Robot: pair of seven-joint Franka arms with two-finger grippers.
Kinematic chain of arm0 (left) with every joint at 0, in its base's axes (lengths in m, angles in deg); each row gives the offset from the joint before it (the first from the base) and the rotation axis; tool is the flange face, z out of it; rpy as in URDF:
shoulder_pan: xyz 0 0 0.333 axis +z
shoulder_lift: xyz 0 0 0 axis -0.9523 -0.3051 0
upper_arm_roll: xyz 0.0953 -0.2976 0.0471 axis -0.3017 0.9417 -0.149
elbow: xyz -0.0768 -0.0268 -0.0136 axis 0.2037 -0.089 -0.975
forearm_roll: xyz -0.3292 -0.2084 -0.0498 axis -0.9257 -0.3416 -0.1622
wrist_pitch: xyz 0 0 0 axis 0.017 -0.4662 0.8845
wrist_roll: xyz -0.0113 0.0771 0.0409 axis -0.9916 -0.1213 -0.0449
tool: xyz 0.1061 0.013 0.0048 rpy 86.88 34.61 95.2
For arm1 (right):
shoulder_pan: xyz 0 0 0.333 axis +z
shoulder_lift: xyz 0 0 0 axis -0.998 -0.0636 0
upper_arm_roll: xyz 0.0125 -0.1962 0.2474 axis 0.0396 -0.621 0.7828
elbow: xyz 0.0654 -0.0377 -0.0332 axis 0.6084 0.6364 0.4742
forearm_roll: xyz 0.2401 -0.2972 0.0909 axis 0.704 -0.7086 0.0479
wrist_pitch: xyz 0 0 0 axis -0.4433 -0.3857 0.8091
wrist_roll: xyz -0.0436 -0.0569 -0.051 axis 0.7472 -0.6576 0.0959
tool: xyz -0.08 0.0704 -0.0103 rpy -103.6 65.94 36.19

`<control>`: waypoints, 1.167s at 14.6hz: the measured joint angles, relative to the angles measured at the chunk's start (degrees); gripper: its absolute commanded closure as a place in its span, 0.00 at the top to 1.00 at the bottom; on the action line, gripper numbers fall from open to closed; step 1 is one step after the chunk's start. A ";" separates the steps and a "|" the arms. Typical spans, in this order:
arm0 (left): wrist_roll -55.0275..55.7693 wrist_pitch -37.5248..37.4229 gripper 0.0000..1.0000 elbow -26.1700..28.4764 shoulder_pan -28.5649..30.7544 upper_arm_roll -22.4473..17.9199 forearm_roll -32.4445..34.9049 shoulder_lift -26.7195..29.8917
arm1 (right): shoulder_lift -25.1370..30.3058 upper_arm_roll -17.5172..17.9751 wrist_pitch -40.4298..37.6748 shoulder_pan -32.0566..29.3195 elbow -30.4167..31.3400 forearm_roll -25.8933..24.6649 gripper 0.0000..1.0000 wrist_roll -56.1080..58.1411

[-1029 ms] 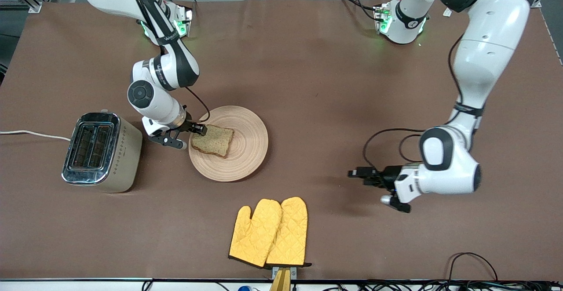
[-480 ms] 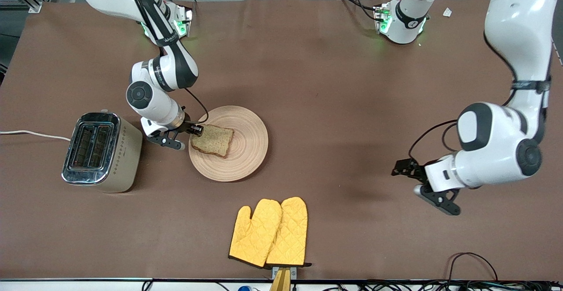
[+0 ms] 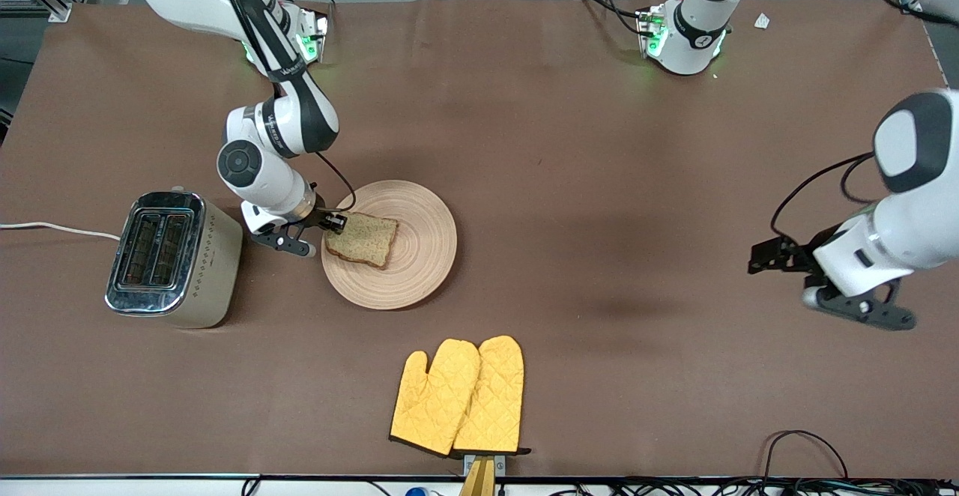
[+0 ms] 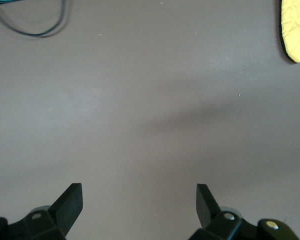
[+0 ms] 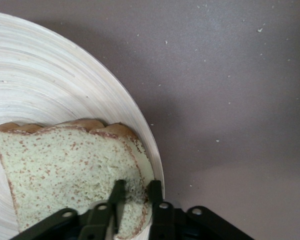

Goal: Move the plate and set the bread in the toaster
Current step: 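Release the plate with the left gripper while the right gripper grasps bread, then lift the bread slice with the right gripper over the toaster slot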

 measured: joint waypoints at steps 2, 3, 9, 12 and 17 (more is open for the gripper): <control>1.30 -4.07 1.00 -0.03 0.75 0.04 0.00 4.28 | 0.00 0.00 0.00 0.00 0.03 0.00 0.00 0.00; 1.44 -5.88 1.00 -0.07 1.31 0.04 -0.32 6.63 | 0.00 0.00 0.00 0.00 0.04 0.00 0.00 0.00; 1.64 -14.72 1.00 0.91 3.74 -0.08 -1.27 17.51 | 0.14 -0.22 -6.02 -0.01 -2.62 -0.36 0.00 0.29; 1.64 -14.85 1.00 1.92 4.24 -0.17 -1.27 17.32 | 1.06 -0.97 -22.49 -1.09 -12.99 -6.01 0.00 0.67; 1.66 -14.85 1.00 2.05 2.63 -0.93 -1.27 17.84 | 3.17 -0.71 -47.48 -1.66 -29.19 -25.34 0.00 1.48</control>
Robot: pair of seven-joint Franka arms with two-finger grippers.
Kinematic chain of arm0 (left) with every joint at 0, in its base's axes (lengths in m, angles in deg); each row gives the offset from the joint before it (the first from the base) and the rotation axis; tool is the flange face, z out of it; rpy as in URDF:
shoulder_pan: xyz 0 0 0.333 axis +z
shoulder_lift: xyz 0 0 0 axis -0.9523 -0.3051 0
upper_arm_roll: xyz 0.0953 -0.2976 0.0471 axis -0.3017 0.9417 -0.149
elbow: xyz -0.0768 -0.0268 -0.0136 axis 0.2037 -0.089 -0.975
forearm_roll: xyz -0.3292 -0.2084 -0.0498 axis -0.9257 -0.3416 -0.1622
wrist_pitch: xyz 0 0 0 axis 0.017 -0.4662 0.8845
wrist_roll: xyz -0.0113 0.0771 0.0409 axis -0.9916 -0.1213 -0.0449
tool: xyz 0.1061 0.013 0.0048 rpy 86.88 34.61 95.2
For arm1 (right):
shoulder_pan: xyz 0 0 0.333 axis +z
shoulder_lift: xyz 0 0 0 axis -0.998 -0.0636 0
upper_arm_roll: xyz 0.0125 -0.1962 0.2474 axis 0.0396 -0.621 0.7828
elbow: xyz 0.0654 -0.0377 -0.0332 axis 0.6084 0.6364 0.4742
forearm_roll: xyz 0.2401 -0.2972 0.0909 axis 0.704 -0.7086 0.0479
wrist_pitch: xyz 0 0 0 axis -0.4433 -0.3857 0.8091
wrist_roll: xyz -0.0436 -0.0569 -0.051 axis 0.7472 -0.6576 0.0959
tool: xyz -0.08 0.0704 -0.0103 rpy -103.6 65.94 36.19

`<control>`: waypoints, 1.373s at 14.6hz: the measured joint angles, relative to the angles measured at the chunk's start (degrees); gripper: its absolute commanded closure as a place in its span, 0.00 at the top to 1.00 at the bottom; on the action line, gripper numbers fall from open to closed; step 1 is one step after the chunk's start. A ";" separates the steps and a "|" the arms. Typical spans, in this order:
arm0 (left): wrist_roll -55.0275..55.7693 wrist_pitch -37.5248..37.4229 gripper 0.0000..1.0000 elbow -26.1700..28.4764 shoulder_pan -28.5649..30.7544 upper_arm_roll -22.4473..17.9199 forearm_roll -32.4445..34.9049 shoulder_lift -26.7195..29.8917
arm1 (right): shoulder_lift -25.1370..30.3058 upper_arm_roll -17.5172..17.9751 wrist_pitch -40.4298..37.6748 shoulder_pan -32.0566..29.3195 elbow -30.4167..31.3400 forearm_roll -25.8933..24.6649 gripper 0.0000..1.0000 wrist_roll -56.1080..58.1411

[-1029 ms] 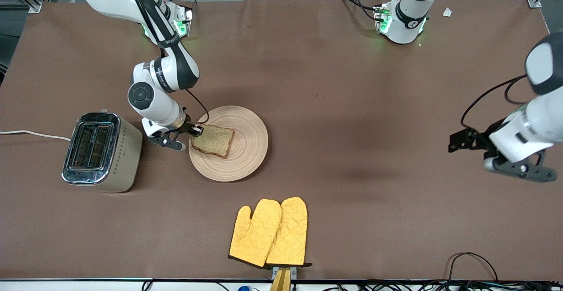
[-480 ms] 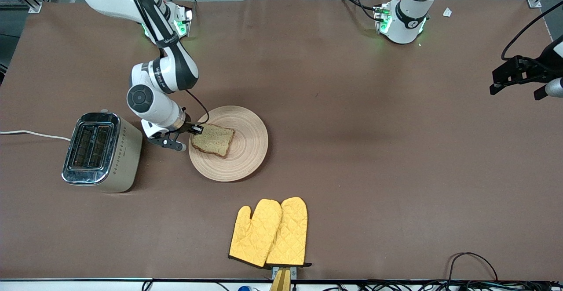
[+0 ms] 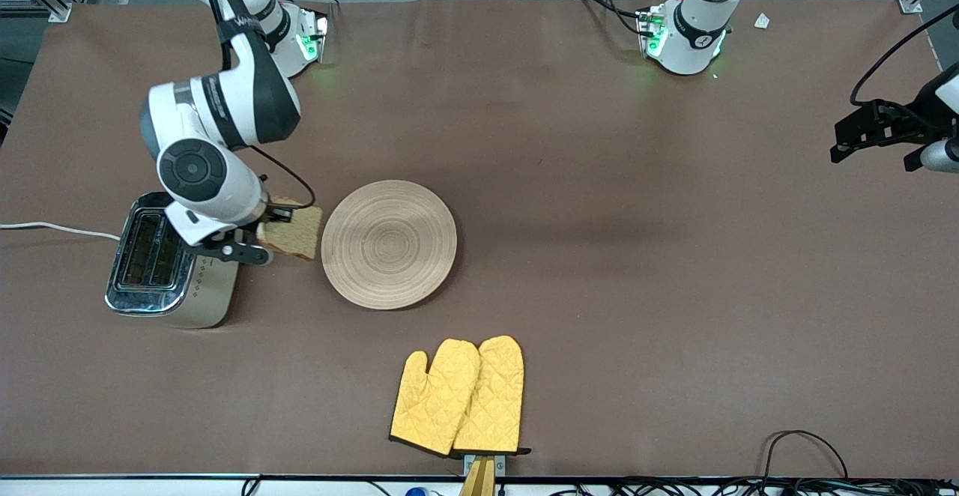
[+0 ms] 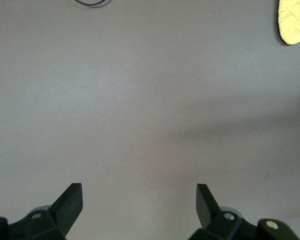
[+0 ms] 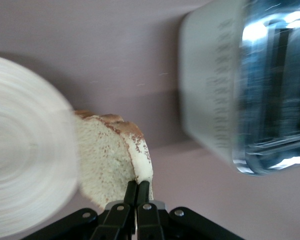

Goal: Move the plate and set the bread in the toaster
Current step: 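Lift the bread slice with the right gripper over the toaster slot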

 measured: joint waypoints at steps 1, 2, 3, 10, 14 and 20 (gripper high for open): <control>0.03 0.00 1.00 0.00 -2.29 -2.05 0.00 0.34 | 0.10 0.20 -2.75 0.51 -1.43 -4.33 0.00 0.17; 0.03 0.00 1.00 0.00 -5.74 -5.37 0.00 0.67 | 0.09 0.36 -5.10 1.15 -2.32 -8.72 0.00 0.63; 0.04 0.00 1.00 0.00 -9.28 -8.85 0.01 0.90 | 0.08 0.51 -7.04 1.64 -2.67 -12.94 0.00 1.45; 0.25 0.16 1.00 0.13 -13.28 -13.54 0.01 1.09 | 0.82 -1.58 -9.35 -4.69 -6.62 -20.56 0.00 14.44; 5.19 2.56 1.00 1.85 -13.42 -13.19 0.01 1.77 | 0.65 -1.49 -8.76 -6.09 -7.70 -22.24 0.00 15.67; 5.72 7.67 1.00 7.71 -13.32 -13.46 0.00 5.82 | -4.08 -1.37 -5.79 -6.07 -7.75 -23.41 0.00 15.63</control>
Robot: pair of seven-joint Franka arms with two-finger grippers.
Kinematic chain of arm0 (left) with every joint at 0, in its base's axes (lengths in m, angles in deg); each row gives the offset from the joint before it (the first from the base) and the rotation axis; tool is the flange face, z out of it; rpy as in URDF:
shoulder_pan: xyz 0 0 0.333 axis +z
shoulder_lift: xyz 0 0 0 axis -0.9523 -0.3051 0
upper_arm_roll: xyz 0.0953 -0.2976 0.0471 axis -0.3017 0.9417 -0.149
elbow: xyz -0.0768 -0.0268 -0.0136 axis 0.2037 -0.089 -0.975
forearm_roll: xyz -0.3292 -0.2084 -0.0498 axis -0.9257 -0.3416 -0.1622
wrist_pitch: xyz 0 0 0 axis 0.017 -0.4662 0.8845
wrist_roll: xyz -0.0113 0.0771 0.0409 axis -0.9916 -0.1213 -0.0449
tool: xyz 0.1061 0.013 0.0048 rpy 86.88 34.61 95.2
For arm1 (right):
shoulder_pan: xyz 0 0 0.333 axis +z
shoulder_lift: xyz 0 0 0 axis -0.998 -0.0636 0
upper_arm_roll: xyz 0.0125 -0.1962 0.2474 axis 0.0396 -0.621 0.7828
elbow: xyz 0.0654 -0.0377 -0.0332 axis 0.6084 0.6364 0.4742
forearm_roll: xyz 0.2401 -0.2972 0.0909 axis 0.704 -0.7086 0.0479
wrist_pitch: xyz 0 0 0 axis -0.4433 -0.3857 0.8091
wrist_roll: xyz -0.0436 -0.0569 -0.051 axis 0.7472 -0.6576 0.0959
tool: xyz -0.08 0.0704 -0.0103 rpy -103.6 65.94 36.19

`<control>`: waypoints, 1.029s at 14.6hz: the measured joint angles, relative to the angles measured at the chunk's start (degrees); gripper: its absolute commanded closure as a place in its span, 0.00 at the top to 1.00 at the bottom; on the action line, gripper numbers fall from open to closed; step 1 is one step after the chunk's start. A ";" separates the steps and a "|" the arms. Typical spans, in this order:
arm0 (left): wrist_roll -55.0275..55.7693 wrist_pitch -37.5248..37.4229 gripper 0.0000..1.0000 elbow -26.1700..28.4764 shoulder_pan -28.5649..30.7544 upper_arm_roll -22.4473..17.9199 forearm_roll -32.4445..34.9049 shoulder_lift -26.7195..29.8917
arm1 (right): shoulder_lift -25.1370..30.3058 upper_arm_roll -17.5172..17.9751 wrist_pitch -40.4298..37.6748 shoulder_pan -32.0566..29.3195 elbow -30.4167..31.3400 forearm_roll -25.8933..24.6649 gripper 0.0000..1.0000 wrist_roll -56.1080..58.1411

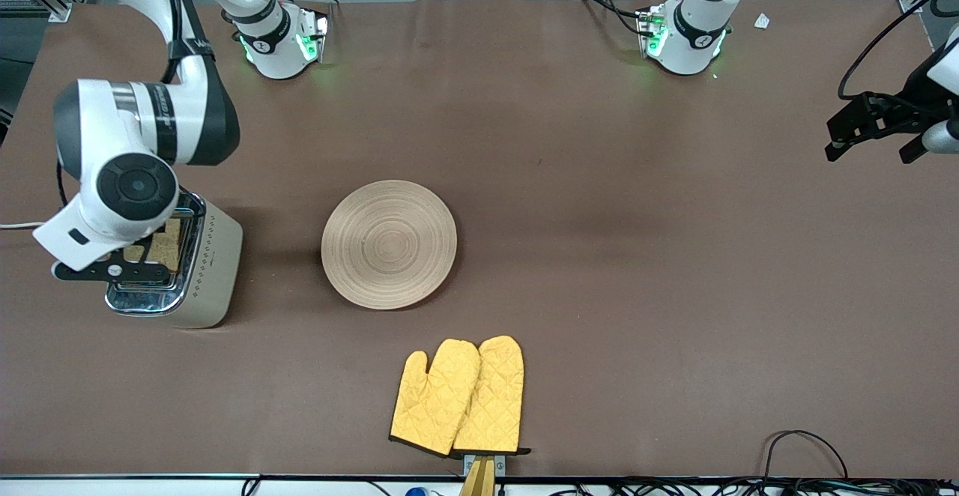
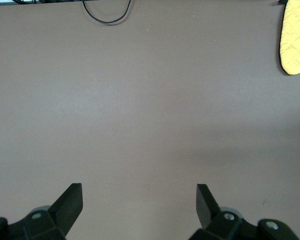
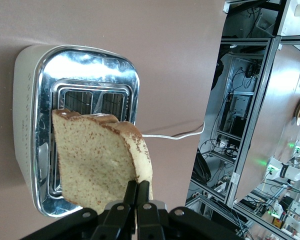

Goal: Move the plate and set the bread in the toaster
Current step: 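Lift the bread slice with the right gripper over the toaster slot, then lower the bread into the toaster slot with the right gripper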

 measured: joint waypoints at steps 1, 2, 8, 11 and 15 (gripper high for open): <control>0.00 -0.03 1.00 -0.11 0.06 -0.11 0.00 0.15 | -0.64 0.00 0.04 0.00 -0.09 -0.60 0.00 -0.01; 0.01 -0.24 1.00 -0.16 0.07 -0.17 0.00 0.24 | -0.96 -0.02 0.04 0.00 -0.26 -0.96 0.00 -0.01; 0.00 -2.19 1.00 -0.13 0.06 -0.17 0.00 0.23 | -0.98 -0.18 -0.16 -0.32 -1.03 -1.11 0.00 0.05; 0.00 -2.56 1.00 -0.13 0.06 -0.17 0.00 0.23 | -0.97 -0.19 -0.20 -0.60 -1.49 -1.11 0.00 0.10; 0.01 -2.82 1.00 -0.13 0.05 -0.17 -0.01 0.23 | -0.97 -0.22 -0.39 -1.39 -1.51 -1.11 0.00 0.10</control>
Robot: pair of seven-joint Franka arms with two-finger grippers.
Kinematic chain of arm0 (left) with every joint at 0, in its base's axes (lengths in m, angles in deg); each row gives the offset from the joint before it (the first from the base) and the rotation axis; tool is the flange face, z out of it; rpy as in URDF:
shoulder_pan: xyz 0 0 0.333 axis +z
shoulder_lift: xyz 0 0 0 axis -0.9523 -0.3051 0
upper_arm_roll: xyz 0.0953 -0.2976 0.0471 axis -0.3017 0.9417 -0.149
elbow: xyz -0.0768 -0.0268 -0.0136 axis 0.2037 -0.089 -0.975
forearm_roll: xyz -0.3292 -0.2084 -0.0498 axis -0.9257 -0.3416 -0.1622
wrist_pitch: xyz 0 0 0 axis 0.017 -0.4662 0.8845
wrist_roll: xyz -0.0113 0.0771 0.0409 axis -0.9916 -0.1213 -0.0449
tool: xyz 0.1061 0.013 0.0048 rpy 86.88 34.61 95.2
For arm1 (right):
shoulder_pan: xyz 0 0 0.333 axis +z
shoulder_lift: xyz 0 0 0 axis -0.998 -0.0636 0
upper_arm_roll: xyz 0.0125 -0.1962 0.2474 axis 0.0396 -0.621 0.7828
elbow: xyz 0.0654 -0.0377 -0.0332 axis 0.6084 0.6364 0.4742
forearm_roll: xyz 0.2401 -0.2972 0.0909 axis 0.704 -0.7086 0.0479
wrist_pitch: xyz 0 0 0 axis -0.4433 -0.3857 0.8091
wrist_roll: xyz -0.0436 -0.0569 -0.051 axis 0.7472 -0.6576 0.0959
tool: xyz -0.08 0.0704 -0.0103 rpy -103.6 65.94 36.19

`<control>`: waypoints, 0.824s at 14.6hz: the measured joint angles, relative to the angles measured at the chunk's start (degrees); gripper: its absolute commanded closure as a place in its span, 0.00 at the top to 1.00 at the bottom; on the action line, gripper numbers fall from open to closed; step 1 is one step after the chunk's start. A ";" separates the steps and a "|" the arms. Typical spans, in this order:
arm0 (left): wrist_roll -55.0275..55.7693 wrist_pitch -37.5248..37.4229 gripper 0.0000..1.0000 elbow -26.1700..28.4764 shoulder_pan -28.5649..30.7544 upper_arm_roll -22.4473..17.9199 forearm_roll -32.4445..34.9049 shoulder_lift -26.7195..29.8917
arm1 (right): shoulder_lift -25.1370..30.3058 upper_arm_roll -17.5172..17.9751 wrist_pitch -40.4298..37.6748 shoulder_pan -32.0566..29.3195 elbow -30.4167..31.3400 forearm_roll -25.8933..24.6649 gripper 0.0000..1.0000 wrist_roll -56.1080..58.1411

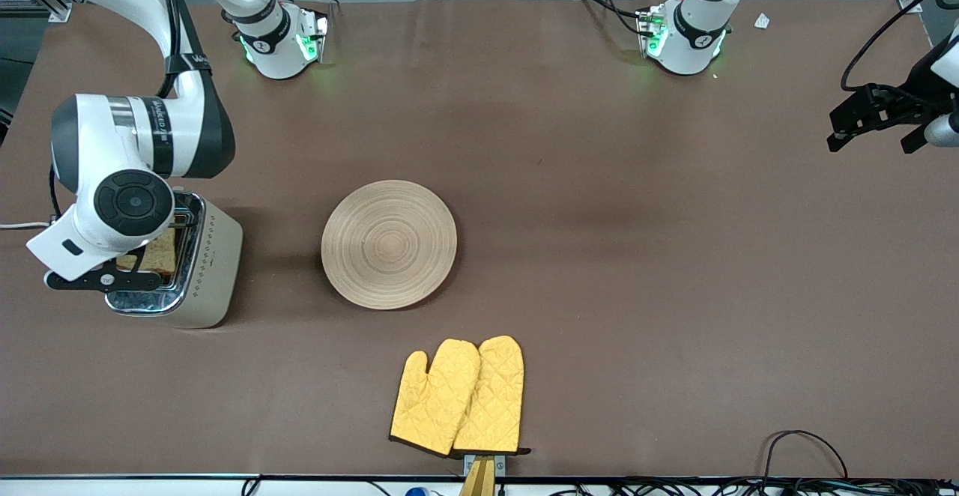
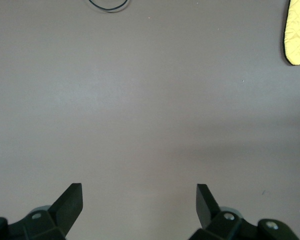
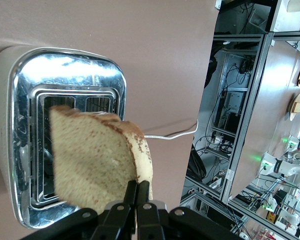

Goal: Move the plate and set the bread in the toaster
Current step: 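Lower the bread into the toaster slot with the right gripper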

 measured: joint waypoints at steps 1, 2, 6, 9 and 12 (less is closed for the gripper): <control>0.00 -0.01 1.00 0.00 -0.01 0.01 -0.02 0.00 | 0.00 0.00 -0.16 -0.08 -0.03 0.00 0.00 0.00; 0.02 -0.01 1.00 0.00 -0.02 0.01 -0.03 0.00 | 0.00 0.00 -0.27 -0.08 -0.10 0.00 0.00 0.00; 0.04 -0.06 1.00 0.00 -0.01 0.01 -0.04 0.00 | 0.00 0.00 -0.38 -0.09 -0.32 0.00 0.00 -0.02; 0.04 -0.06 1.00 0.00 -0.02 0.02 -0.04 0.00 | -0.33 0.05 -0.34 -0.09 -0.26 0.01 0.00 -0.89; 0.04 -0.07 1.00 0.02 -0.02 0.03 -0.05 0.00 | -2.96 0.35 -0.07 0.00 -0.21 0.02 0.00 -4.60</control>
